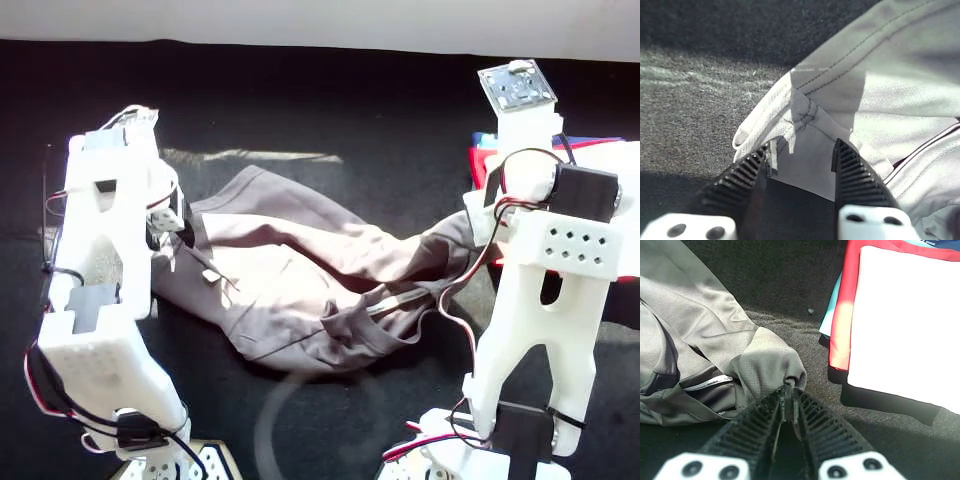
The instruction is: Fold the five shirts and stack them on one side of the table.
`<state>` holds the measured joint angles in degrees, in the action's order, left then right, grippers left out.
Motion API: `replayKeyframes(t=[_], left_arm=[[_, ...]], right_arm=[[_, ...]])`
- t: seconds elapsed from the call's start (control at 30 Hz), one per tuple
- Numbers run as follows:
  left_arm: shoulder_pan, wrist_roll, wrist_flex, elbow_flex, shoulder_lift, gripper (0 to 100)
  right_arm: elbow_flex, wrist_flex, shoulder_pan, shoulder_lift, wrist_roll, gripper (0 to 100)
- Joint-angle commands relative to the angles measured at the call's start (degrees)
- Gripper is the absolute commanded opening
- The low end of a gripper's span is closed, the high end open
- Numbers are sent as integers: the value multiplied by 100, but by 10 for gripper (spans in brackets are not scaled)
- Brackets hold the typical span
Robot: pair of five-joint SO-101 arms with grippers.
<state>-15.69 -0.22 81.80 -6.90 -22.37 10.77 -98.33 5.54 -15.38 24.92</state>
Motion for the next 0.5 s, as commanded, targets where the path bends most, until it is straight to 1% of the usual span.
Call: replayKeyframes(t=[0.0,0.17,0.23,0.3,0.33,0.47], left_arm=[[101,35,281,-681,-391,189],[101,35,563,-1051,-875,178],[101,35,571,-1068,-936,120],[92,35,571,-1095,-936,27],[92,35,571,-1095,-936,6],[101,18,563,-1103,-927,11]], right_arm=[[4,31,-40,-251,9,7],[4,48,-40,-251,9,7],[-4,66,-40,-251,9,7],[-4,66,-40,-251,9,7],[-4,66,-40,-251,9,7],[-4,66,-40,-242,9,7]])
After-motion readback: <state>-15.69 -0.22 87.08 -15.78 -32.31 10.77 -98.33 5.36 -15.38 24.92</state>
